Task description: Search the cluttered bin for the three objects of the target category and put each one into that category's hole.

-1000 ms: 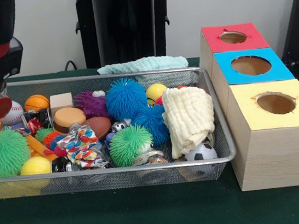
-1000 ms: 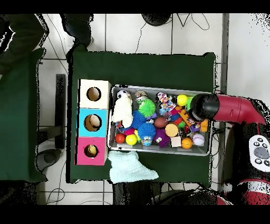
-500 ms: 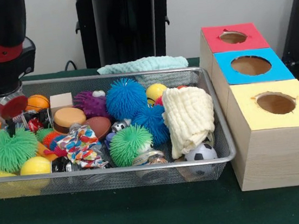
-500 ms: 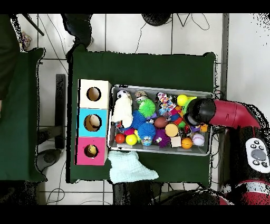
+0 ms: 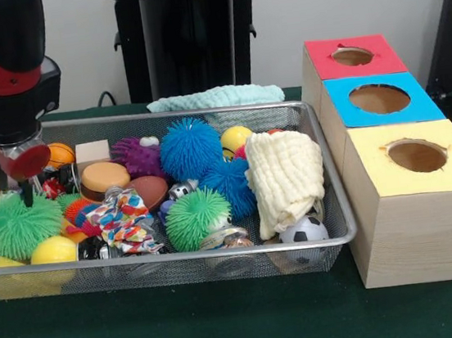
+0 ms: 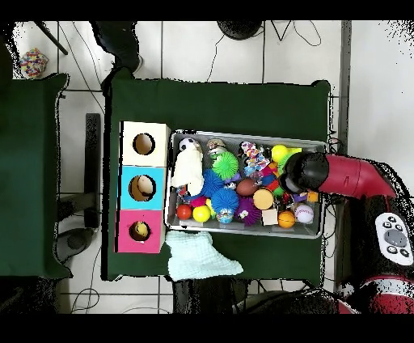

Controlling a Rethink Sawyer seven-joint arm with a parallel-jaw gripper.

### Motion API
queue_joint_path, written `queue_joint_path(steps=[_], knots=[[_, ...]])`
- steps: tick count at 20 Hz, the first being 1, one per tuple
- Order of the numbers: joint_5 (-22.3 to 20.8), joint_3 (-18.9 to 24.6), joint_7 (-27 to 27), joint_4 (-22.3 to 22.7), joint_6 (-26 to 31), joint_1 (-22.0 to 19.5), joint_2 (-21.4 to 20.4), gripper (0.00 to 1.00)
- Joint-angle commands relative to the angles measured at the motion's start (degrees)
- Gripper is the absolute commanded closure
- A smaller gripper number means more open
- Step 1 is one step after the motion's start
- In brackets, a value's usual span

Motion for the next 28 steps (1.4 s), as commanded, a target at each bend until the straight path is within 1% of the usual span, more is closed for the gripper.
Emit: queue_joint_path(steps=[1,3,6,10,13,14,15,19,22,24,26,28], knots=[[2.9,9.1,-1.3,8.9,-13.3,-3.3,3.6,0.00],[3.2,10.2,-0.5,9.9,-17.4,-4.0,3.4,0.00],[3.9,11.1,0.2,11.1,-19.9,-4.4,2.9,0.00],[3.7,10.2,0.8,10.9,-21.8,-3.2,2.5,0.00],[3.2,7.9,1.6,9.7,-22.4,-1.3,2.8,0.00],[1.8,6.2,1.6,8.8,-22.8,0.2,2.8,0.00],[1.8,5.9,0.5,8.6,-22.2,0.5,2.9,1.00],[2.2,5.0,-1.2,7.4,-16.5,1.5,3.0,1.00],[2.6,4.4,-2.0,6.9,-14.2,2.1,2.9,1.00],[2.9,3.4,-0.7,6.7,-14.5,2.9,2.9,1.00],[4.9,3.0,1.2,7.3,-12.5,3.5,2.1,1.00],[5.4,2.4,2.6,7.9,-12.8,4.3,1.2,1.00]])
